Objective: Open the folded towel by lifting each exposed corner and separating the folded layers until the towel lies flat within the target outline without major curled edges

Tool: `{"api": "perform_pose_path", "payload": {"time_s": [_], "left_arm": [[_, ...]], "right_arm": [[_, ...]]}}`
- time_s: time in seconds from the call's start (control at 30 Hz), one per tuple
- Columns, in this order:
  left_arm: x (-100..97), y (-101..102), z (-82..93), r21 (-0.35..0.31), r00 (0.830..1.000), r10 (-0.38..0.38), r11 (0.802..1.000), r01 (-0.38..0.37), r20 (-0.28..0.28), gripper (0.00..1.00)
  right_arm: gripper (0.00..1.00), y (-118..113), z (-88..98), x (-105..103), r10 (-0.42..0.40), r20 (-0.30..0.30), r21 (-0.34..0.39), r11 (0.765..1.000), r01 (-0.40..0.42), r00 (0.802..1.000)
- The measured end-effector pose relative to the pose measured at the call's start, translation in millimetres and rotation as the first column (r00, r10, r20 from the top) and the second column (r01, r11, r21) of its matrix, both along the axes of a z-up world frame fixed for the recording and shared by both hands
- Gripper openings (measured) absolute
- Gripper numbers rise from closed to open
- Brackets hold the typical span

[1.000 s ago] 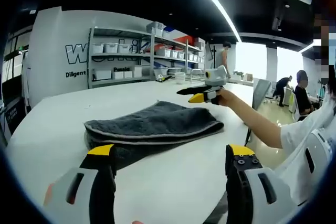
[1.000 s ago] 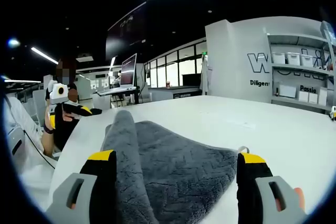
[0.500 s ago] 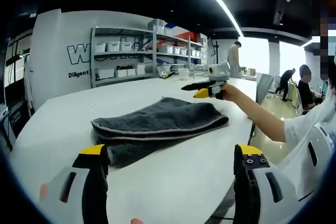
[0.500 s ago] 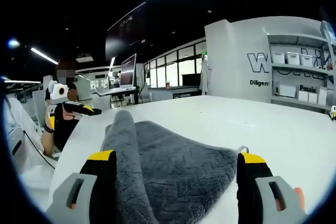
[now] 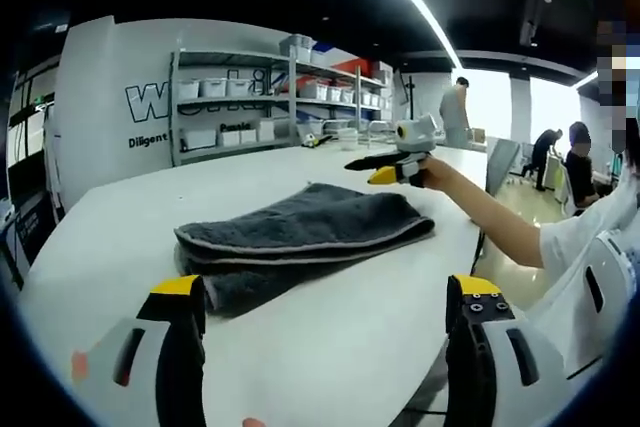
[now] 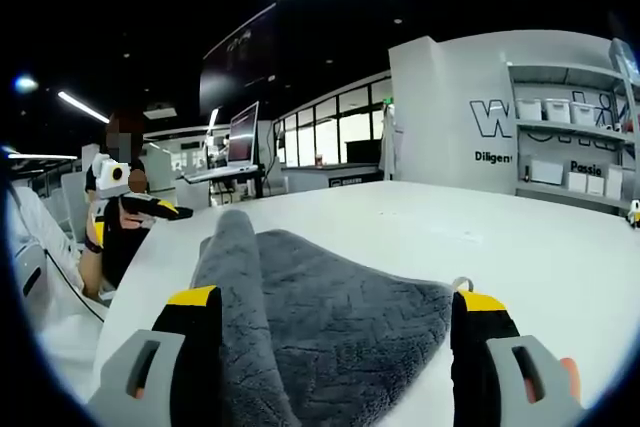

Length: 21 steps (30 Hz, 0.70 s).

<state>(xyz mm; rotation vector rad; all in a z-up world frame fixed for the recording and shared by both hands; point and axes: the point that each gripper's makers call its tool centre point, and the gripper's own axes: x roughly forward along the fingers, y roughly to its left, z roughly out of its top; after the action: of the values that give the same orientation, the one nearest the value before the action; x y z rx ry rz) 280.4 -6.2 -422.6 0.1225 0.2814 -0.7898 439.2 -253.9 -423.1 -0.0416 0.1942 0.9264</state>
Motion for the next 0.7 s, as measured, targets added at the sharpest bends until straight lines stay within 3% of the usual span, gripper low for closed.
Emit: {"api": "perform_pose_path", "payload": {"time_s": [0.3, 0.57, 0.7], "left_arm": [[15.3, 8.8, -5.6, 0.07, 1.0, -0.027, 0.997, 0.027, -0.001, 0.99], [38.5, 26.6, -17.9, 0.189, 1.0, 0.007, 0.982, -0.007, 0.002, 0.98], [48.2, 37.0, -17.1, 0.214, 1.0, 0.03, 0.976, -0.028, -0.003, 0.94]], "right_arm": [[0.97, 1.4, -0.3, -2.2, 0.001, 0.0, 0.001, 1.0, -0.001, 1.0], [0.97, -0.4, -0.6, 0.1, 0.0, -0.002, -0.003, 1.0, 0.0, 1.0], [0.97, -1.0, -0.6, 0.6, -0.002, -0.003, -0.003, 1.0, 0.002, 1.0]]}}
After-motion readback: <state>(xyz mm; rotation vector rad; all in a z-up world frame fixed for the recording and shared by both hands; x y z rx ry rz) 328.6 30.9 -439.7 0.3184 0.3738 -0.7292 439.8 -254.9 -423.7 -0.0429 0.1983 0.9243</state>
